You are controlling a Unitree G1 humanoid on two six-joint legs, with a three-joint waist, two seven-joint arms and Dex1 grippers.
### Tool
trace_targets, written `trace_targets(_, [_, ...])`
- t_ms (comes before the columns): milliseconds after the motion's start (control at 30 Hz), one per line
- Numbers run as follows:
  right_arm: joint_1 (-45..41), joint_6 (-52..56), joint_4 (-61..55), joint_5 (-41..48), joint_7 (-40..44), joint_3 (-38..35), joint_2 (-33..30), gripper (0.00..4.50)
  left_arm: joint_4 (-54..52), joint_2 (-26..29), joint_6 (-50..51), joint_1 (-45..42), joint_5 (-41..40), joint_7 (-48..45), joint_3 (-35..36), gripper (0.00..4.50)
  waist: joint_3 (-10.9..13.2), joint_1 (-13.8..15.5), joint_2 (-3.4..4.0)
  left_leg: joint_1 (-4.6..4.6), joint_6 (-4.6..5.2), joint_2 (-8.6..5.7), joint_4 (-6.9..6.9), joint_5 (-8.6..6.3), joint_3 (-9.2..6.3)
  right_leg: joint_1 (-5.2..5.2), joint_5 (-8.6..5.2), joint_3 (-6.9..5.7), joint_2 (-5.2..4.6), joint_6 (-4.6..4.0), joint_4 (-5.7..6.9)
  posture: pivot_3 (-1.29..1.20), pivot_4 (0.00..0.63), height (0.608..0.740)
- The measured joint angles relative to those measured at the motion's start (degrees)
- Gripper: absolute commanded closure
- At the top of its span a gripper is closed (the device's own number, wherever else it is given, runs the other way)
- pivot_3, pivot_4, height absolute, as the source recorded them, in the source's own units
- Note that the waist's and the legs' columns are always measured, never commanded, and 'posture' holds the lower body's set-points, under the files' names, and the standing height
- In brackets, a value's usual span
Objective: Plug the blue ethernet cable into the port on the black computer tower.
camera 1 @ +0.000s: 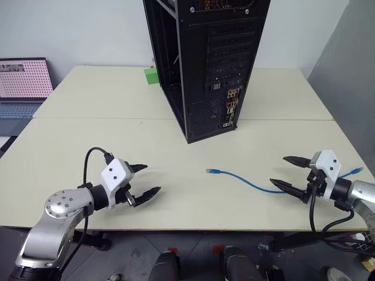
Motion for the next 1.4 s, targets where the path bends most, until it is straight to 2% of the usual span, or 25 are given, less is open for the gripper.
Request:
trace_targets(533, [-0.14,1.4,-2.65,-0.39,1.81,2.85,-0.2,0.0,-3.34,0.46,0.21,1.47,0.12,-1.66,-0.38,0.05,0.0,0.0,0.0,0.0,0.0,0.0,0.0,0.0,0.0,0.0,0.0,0.0,0.0,0.0,0.0,0.0,0.15,0.74])
trace_targets(833, [-6.36,4.8,-3.08,-2.78,1.44,11.33,1.12,0.0,-4.36,2.02,-2.23,1.56,2.17,-4.37,-5.46,0.05,0.01,-0.03,-0.02,-0.01,0.0,0.0,0.0,0.0,0.01,-0.03,0.0,0.0,0.0,0.0,0.0,0.0,0.15,0.74])
trace_targets(1100, [-16.64,4.69,7.46,-8.52,1.73,21.97,8.07,0.0,-4.17,1.95,-2.66,-0.9,0.87,-7.85,-8.24,0.05,0.02,-0.14,-0.03,-0.04,0.0,0.01,0.01,0.0,0.01,-0.04,0.0,-0.02,0.01,-0.01,0.0,0.0,0.15,0.74])
trace_targets(1333, [-22.24,0.36,18.09,-13.01,1.74,25.32,13.36,0.0,-4.23,1.22,-1.78,-2.58,0.15,-7.76,-9.49,0.05,0.02,-0.19,-0.03,-0.03,0.0,0.01,0.01,0.0,0.0,-0.04,0.01,-0.03,0.02,0.0,0.05,0.0,0.15,0.74])
trace_targets(1367, [-22.98,-0.46,19.44,-13.94,1.76,25.69,14.06,0.35,-4.23,1.0,-1.38,-2.69,0.12,-7.75,-9.7,0.0,0.02,-0.2,-0.03,-0.03,0.0,0.01,0.01,0.0,0.0,-0.04,0.01,-0.03,0.02,0.01,0.06,0.0,0.15,0.74])
trace_targets(1400, [-23.36,-0.68,20.1,-14.04,1.76,25.84,14.38,0.44,-4.23,0.85,-1.29,-2.82,0.1,-7.75,-9.92,0.0,0.02,-0.2,-0.03,-0.03,0.0,0.01,0.01,0.0,0.0,-0.04,0.01,-0.03,0.02,0.01,0.06,0.0,0.15,0.74])
